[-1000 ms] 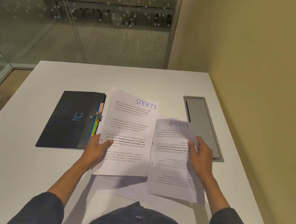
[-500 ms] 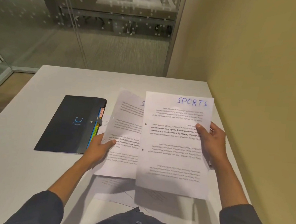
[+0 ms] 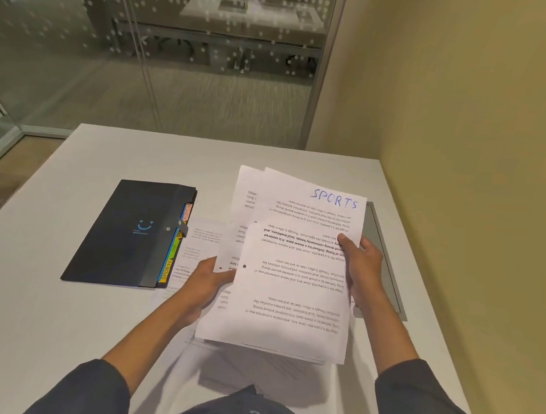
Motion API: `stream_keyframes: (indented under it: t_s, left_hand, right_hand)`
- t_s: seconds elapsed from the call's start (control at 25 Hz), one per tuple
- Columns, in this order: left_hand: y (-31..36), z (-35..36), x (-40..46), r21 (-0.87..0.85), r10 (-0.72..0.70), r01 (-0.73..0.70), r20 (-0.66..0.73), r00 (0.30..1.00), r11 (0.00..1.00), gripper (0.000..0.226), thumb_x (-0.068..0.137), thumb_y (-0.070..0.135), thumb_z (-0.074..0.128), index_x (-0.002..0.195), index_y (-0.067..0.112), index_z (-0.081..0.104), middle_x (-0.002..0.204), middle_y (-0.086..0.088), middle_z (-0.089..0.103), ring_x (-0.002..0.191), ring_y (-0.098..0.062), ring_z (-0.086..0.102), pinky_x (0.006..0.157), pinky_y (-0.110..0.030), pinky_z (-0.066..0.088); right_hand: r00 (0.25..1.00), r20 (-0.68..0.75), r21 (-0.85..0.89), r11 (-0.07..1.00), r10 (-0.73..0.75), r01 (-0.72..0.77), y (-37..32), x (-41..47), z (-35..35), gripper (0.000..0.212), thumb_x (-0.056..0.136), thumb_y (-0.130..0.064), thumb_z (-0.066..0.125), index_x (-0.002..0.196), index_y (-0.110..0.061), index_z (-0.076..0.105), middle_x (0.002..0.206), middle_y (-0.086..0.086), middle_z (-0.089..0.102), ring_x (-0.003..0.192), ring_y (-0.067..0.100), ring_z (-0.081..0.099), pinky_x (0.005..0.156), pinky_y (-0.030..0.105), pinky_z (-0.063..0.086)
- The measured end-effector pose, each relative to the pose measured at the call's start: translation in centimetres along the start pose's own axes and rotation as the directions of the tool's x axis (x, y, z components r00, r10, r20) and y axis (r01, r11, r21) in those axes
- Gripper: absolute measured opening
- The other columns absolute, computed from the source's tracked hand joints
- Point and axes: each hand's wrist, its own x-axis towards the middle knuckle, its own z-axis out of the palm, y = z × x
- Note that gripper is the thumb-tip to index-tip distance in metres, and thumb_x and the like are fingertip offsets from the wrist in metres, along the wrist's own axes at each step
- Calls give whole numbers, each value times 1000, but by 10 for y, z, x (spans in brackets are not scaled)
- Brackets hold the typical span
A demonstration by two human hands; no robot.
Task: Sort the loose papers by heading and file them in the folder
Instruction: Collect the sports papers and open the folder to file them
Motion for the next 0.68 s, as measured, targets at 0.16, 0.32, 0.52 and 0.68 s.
stream_keyframes:
  t_s: [0.16,0.32,0.52,0.68]
  left_hand:
    - [-2,10,-2,-4,-6,6,-55,998,1000,24,98,48,42,108,40,62,113,10,70,105,-18,67,93,-42,51]
    - [-4,16,-3,12,76,-76,-68,995,997,18,96,40,50,109,37,63,114,10,70,105,-17,67,97,-42,50]
    - [-7,12,-1,-5,107,-108,-99,989,994,24,92,15,62,115,22,64,108,6,72,100,-17,69,88,-37,54]
    - [-6,6,1,-109,32,-42,-86,996,993,19,92,12,61,104,26,66,103,5,74,97,-19,70,87,-38,54]
  right_hand:
    - [999,-25,-12,999,-38,38,0,-4,9,18,88,-2,69,104,-10,64,97,9,76,76,19,75,61,28,59]
    - [997,-28,30,997,-69,70,0,-10,20,24,85,-1,73,106,-7,64,91,7,76,72,17,74,59,25,57]
    - [991,136,43,999,-17,11,-4,-16,21,23,85,-5,73,108,-4,68,97,8,77,82,22,75,64,27,58]
    - [958,267,-75,994,100,-83,9,-18,13,27,87,-5,70,114,-1,69,108,15,74,95,28,73,77,34,60]
